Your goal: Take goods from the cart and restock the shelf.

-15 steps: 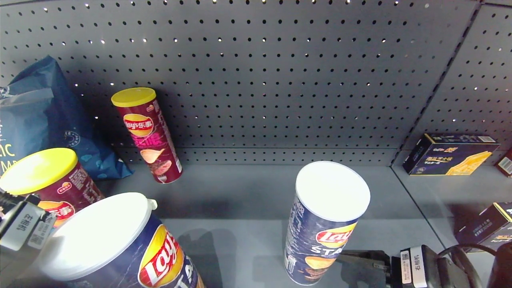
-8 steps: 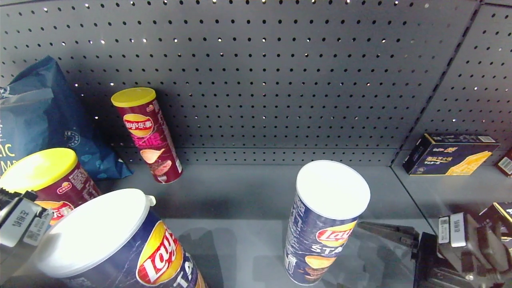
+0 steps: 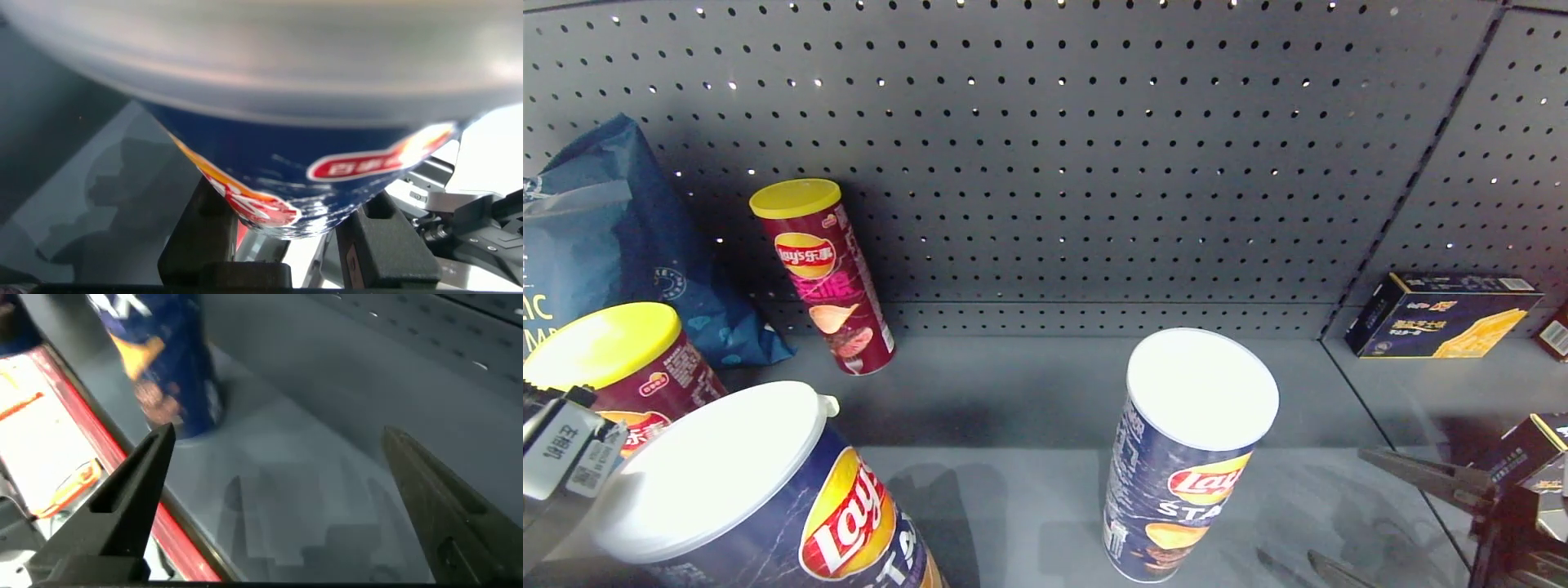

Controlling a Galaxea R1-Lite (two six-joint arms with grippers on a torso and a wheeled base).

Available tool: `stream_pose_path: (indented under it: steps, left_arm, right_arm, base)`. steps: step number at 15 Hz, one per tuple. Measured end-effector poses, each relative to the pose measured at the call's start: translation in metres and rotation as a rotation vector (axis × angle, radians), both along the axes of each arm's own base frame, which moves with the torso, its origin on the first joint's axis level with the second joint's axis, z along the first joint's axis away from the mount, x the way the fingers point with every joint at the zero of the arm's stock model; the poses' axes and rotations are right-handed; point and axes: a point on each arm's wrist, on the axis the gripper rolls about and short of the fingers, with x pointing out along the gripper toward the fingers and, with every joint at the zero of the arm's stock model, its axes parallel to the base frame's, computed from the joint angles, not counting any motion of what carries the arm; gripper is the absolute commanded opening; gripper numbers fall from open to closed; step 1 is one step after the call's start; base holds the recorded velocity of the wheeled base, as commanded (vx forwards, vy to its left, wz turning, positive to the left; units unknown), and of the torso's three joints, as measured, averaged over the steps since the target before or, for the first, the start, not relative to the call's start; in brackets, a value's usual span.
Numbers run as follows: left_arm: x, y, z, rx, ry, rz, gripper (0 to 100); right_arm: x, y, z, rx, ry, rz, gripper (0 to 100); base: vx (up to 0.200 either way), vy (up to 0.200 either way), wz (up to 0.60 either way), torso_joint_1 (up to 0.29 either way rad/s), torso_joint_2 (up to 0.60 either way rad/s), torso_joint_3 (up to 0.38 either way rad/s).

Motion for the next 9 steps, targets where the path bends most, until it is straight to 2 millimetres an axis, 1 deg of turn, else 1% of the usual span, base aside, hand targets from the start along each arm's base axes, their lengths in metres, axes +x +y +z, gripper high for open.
stream_pose_path:
  steps: [6,9]
  left_arm:
    - [0.000,0.000,0.000,0.001,0.003,0.000,0]
    - [-0.001,0.000,0.000,0.000,0.002,-0.001,0]
  right_arm:
    - [-0.042,-0.034,-0.018,-0.051,0.034,-0.075,100]
    - [-0.064,-0.050,-0.030,-0.072,0.040,-0.161,100]
  base:
    - [0.000,0.000,0.00,0.000,0.00,0.000]
    - [0.000,0.000,0.00,0.000,0.00,0.000]
